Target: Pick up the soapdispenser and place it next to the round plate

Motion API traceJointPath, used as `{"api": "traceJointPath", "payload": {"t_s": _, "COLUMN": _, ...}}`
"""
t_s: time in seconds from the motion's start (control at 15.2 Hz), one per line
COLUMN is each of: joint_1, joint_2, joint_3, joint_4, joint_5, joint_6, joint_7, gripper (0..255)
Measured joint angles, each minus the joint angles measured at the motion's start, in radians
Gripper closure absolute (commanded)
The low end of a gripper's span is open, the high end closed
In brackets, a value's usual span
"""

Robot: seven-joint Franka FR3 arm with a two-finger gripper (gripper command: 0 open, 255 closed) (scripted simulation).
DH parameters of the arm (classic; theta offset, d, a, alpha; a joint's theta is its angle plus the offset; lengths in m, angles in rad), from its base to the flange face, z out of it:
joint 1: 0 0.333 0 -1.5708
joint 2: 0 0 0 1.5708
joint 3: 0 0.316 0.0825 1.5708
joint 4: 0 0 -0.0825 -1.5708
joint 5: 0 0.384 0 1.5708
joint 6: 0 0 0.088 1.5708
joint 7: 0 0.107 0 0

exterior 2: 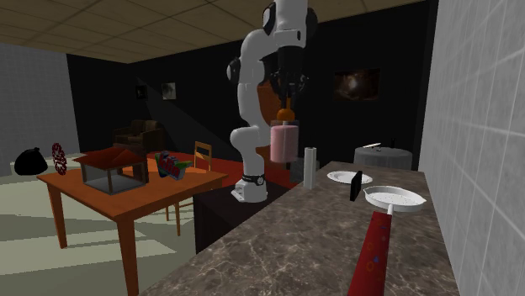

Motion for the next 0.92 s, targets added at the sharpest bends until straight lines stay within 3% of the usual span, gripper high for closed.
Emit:
{"api": "traceJointPath", "payload": {"t_s": 0.26, "joint_1": 0.004, "joint_2": 0.000, "joint_3": 0.007, "joint_4": 0.043, "joint_5": 0.002, "joint_6": -0.044, "joint_7": 0.007, "gripper": 255}}
{"api": "traceJointPath", "payload": {"t_s": 0.92, "joint_1": 0.060, "joint_2": -0.221, "joint_3": 0.166, "joint_4": -0.158, "joint_5": 0.027, "joint_6": -0.070, "joint_7": 0.225, "gripper": 255}}
